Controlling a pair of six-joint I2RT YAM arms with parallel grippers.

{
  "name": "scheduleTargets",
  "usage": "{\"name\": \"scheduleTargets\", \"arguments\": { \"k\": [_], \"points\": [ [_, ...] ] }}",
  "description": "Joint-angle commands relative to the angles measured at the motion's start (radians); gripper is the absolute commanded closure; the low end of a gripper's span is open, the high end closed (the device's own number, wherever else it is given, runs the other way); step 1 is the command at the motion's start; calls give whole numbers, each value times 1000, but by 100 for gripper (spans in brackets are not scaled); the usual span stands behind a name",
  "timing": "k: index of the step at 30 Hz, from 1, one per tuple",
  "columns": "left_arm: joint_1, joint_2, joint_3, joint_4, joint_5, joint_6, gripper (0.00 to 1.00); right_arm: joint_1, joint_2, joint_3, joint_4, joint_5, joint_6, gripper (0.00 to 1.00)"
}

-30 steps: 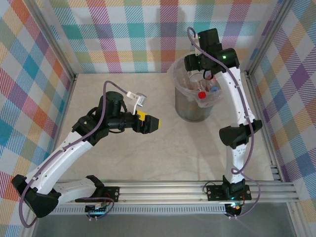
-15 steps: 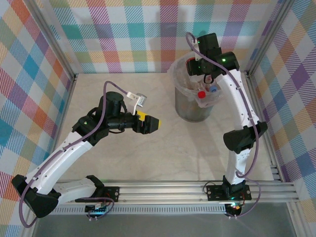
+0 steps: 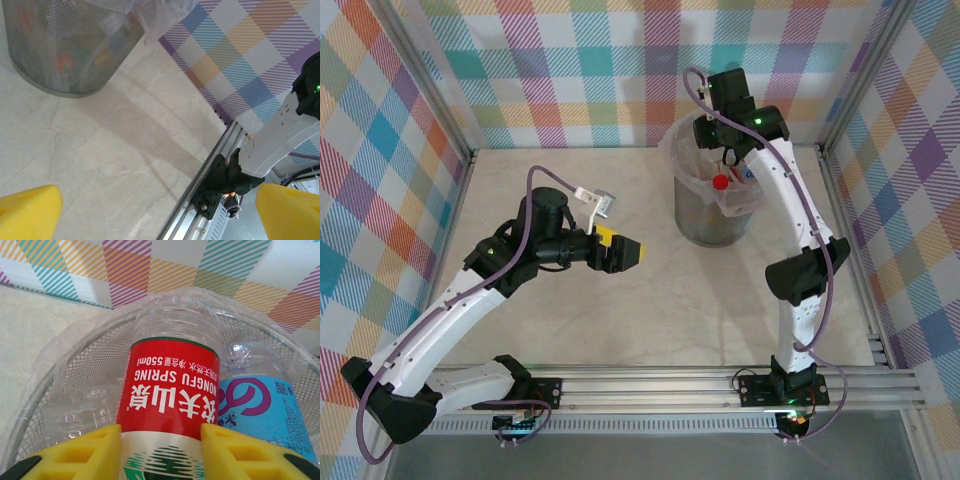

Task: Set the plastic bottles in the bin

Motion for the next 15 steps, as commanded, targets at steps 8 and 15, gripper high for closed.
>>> {"name": "scheduleTargets", "arguments": {
  "k": [8, 15],
  "points": [
    [-15, -38, -9, -5, -25, 32, 0, -6, 13, 101, -64, -25, -7, 51],
    [-15, -29, 12, -26, -73, 63, 0, -6, -68, 70, -68, -78, -2, 45]
  ]
}}
